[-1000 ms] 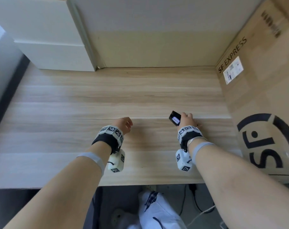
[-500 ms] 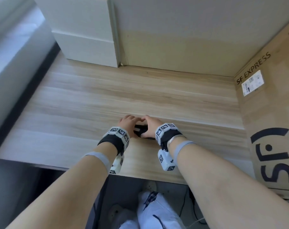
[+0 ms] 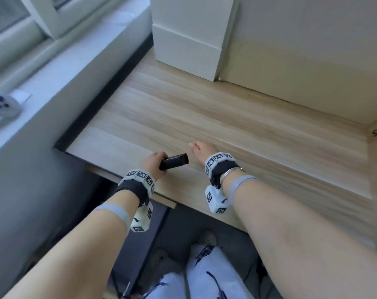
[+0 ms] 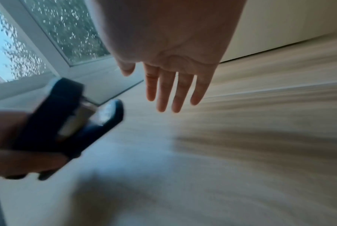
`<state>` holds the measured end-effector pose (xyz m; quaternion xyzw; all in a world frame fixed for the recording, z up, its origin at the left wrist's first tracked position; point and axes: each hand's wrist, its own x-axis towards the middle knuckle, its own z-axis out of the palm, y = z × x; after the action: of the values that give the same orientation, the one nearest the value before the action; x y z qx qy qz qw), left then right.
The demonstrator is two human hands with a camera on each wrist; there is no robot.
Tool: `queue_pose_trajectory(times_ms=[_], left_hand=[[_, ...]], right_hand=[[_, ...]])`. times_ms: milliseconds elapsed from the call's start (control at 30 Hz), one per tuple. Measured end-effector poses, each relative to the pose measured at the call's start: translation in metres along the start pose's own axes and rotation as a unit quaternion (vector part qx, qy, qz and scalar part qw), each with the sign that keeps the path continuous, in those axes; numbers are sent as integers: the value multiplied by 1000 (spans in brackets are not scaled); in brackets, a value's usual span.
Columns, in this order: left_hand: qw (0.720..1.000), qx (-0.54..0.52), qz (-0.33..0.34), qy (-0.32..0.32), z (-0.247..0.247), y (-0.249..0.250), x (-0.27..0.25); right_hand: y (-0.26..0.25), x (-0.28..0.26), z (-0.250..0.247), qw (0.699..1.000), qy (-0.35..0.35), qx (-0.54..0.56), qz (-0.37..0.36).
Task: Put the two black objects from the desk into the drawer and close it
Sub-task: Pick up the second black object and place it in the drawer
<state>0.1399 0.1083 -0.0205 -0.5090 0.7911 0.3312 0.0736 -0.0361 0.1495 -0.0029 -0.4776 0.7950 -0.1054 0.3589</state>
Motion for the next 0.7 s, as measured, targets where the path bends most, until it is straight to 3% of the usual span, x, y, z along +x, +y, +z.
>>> queue_pose_trajectory(times_ms=[167,366,533,700], left_hand=[[992,-80,-92,37,-7,-70,-43],[969,-149,-194,40,25,-140,-89],[955,-152,-255,28,68,-177,-92],[937,-143,-320,-2,116,-199,-74]], right_hand=[[-7,11,45,995,2,-89,38],[-15,10,98,987,96,-115,51],[-12,11,130,978,133,-143,80],[-7,12,146,963,208,-162,62]])
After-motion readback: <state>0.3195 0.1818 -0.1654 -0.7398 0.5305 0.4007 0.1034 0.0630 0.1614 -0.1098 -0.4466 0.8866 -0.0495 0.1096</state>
